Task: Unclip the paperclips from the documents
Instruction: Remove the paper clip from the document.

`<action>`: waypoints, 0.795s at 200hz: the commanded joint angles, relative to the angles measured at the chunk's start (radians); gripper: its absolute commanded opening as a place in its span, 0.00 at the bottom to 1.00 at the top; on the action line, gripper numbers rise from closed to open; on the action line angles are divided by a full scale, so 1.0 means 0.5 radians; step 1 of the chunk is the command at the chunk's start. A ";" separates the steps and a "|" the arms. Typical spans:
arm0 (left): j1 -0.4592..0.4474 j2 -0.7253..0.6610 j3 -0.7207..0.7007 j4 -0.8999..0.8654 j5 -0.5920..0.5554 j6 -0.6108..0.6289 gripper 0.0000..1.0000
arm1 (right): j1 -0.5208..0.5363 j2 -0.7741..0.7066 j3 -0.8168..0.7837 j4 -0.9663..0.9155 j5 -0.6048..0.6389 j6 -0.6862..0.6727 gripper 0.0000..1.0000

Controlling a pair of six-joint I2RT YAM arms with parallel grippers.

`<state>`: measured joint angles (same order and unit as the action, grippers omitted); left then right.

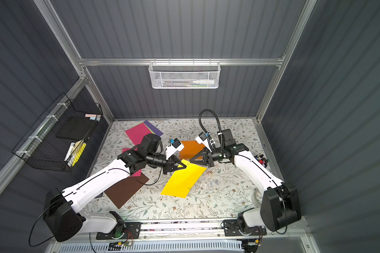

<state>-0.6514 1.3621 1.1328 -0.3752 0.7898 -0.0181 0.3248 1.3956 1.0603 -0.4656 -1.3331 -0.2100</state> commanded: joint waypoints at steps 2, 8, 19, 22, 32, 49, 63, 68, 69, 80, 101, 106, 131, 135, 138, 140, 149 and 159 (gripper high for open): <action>0.008 0.031 -0.041 -0.099 0.028 0.091 0.00 | -0.036 -0.022 -0.014 -0.002 -0.038 -0.024 0.00; 0.008 0.036 -0.041 -0.099 0.028 0.096 0.00 | -0.041 -0.023 -0.013 -0.001 -0.034 -0.023 0.00; 0.008 0.043 -0.047 -0.102 0.026 0.101 0.00 | -0.048 -0.023 -0.016 0.009 -0.037 -0.011 0.00; 0.010 0.043 -0.050 -0.100 0.028 0.101 0.00 | -0.048 -0.021 -0.019 0.013 -0.034 -0.012 0.00; 0.007 0.048 -0.053 -0.102 0.026 0.104 0.00 | -0.054 -0.022 -0.022 0.012 0.009 0.011 0.00; 0.009 0.055 -0.057 -0.101 0.010 0.100 0.00 | -0.091 -0.023 -0.041 0.061 0.075 0.070 0.00; 0.010 0.055 -0.062 -0.099 0.012 0.101 0.00 | -0.117 -0.041 -0.075 0.158 0.073 0.135 0.00; 0.009 0.058 -0.063 -0.102 0.013 0.101 0.00 | -0.121 -0.047 -0.082 0.181 0.092 0.157 0.00; 0.008 0.057 -0.063 -0.101 0.011 0.101 0.00 | -0.123 -0.049 -0.085 0.183 0.093 0.160 0.00; 0.008 0.064 -0.062 -0.106 0.007 0.098 0.00 | -0.139 -0.062 -0.099 0.212 0.117 0.184 0.00; 0.008 0.073 -0.063 -0.112 -0.012 0.098 0.00 | -0.178 -0.077 -0.112 0.219 0.196 0.225 0.00; 0.008 0.074 -0.061 -0.115 -0.024 0.098 0.00 | -0.187 -0.082 -0.124 0.226 0.239 0.253 0.00; 0.009 0.059 -0.018 -0.124 -0.091 0.087 0.00 | -0.219 -0.087 -0.239 0.244 0.661 0.478 0.00; 0.011 0.054 -0.010 -0.121 -0.104 0.081 0.00 | -0.223 -0.086 -0.270 0.244 0.726 0.525 0.00; 0.011 0.048 -0.006 -0.119 -0.119 0.074 0.00 | -0.225 -0.087 -0.296 0.242 0.760 0.553 0.00; 0.010 0.042 -0.003 -0.117 -0.131 0.069 0.00 | -0.226 -0.088 -0.311 0.246 0.783 0.578 0.00; 0.017 0.020 0.007 -0.096 -0.171 0.044 0.00 | -0.229 -0.097 -0.404 0.255 0.960 0.704 0.00; 0.028 -0.013 0.008 -0.063 -0.195 0.014 0.00 | -0.229 -0.117 -0.510 0.279 1.065 0.809 0.00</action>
<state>-0.6506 1.3888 1.1088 -0.4183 0.7414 0.0078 0.2157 1.3472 0.9100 -0.3340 -1.0283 0.0269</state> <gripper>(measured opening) 0.054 0.049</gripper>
